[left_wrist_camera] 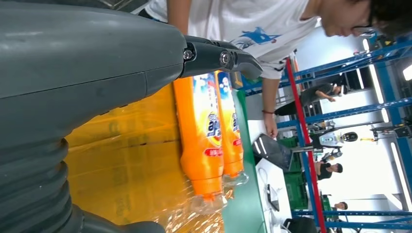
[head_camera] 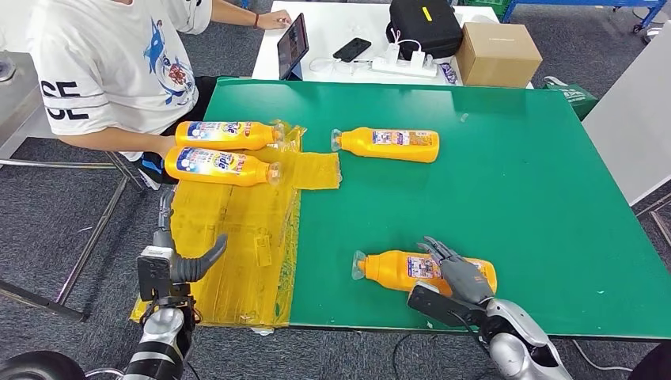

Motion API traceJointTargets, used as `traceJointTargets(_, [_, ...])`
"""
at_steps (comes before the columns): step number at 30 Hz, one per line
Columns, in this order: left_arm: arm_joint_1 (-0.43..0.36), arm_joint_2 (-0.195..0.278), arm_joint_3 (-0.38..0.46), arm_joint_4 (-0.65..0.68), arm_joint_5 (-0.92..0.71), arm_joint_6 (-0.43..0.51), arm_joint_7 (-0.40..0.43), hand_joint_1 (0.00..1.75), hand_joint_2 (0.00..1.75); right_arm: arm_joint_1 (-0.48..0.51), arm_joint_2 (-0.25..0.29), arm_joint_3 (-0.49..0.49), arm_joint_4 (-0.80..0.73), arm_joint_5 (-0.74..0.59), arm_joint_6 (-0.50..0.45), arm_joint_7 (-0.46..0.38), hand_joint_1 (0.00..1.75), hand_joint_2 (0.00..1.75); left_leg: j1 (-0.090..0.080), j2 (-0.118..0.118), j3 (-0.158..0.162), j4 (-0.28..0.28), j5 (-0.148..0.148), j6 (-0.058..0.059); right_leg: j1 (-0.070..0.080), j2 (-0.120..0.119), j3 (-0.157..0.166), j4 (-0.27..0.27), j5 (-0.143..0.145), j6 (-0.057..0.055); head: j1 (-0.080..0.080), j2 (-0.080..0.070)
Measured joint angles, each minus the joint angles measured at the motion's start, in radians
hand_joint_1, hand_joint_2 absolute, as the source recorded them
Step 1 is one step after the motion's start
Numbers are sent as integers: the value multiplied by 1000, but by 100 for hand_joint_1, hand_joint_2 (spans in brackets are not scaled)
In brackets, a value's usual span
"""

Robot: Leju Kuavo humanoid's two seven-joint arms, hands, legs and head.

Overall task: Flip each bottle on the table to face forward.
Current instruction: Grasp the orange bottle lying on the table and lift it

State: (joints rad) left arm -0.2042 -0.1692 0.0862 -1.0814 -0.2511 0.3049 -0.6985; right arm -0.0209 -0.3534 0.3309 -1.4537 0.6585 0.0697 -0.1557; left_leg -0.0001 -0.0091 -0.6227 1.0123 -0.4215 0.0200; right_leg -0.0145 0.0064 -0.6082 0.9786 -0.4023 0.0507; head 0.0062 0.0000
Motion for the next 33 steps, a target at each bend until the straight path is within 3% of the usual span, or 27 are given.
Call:
traceJointTargets(16, [-3,-5,-4,50,-11,-4,3,0,175,-12,-53,-23,27,33,15,90,0,175,0,0,1,0,0,0,0,0,1,0,0,0,0,0])
traceJointTargets(28, [-8,-6,-9,69,-6,-23,12,0,175,-13,-127,-24,27,-4,122,141,3,175,0,0,2,0,0,0,0,0,2,0,0,0,0,0])
traceJointTargets(29, [-9,-6,-10,72,-5,-28,12,0,175,-13,-139,-24,27,-14,138,145,18,175,0,0,2,0,0,0,0,0,2,0,0,0,0,0])
traceJointTargets(32, [-13,-7,-16,79,0,-34,9,0,175,-14,-168,-21,27,-41,172,148,121,175,0,0,2,0,0,0,0,0,2,0,0,0,0,0])
traceJointTargets(33, [-15,-8,-18,81,1,-34,8,0,175,-15,-175,-19,27,-47,177,148,146,175,0,0,2,0,0,0,0,0,2,0,0,0,0,0])
